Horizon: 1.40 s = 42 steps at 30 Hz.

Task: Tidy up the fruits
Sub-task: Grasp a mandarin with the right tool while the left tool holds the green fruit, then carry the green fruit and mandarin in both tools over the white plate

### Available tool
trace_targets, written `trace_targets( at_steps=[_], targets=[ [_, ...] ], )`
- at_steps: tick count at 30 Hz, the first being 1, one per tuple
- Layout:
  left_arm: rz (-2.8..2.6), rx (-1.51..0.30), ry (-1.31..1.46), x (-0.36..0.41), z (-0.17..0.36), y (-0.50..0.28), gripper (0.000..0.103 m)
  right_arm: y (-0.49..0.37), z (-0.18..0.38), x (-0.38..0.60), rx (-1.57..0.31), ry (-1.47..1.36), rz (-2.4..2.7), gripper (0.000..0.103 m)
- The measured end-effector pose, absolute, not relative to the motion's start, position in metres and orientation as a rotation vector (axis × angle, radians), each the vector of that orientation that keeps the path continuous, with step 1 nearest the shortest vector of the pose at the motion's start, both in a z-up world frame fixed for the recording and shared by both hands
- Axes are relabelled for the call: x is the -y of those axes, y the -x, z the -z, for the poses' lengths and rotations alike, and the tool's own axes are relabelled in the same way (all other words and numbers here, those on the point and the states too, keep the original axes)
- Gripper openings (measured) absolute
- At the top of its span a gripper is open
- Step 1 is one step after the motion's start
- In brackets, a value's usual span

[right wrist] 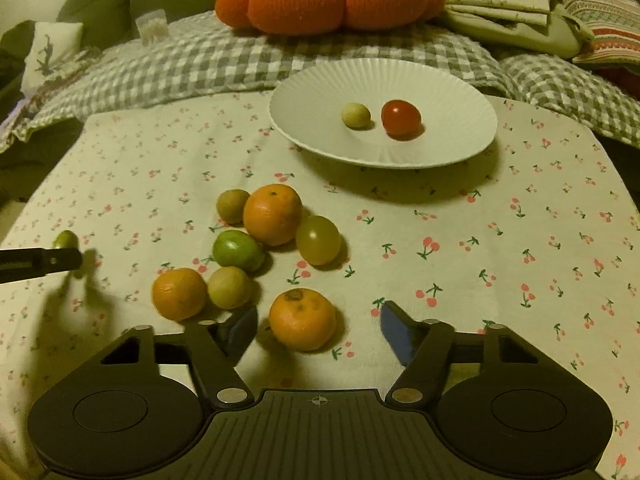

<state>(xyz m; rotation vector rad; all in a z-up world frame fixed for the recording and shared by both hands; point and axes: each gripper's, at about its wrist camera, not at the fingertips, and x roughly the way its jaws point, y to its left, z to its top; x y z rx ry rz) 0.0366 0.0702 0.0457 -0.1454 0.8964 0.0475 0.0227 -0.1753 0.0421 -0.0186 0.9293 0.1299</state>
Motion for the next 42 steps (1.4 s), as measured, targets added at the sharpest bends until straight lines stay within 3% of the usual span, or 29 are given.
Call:
trace_targets(
  at_steps=[3, 4, 5, 24, 42],
  targets=[
    [-0.044, -0.892, 0.151, -0.071, -0.047, -0.036, 0.024, -0.024, -0.042, 0.174, -0.919, 0.034, -0.129, 0.052],
    [-0.043, -0.890, 0.152, -0.071, -0.048, -0.036, 0.024, -0.024, -0.043, 0.173, -0.919, 0.027, -0.142, 0.039],
    [-0.042, -0.887, 0.152, -0.071, -0.049, -0.035, 0.024, -0.024, -0.044, 0.173, -0.926, 0.008, -0.159, 0.033],
    [0.023, -0.833, 0.097, -0.041, -0.069, -0.049, 0.024, -0.031, -0.075, 0.192, -0.852, -0.042, -0.131, 0.033],
    [0.322, -0.663, -0.059, 0.048, -0.094, -0.093, 0.024, -0.067, -0.104, 0.248, -0.754, -0.113, -0.047, 0.033]
  ],
)
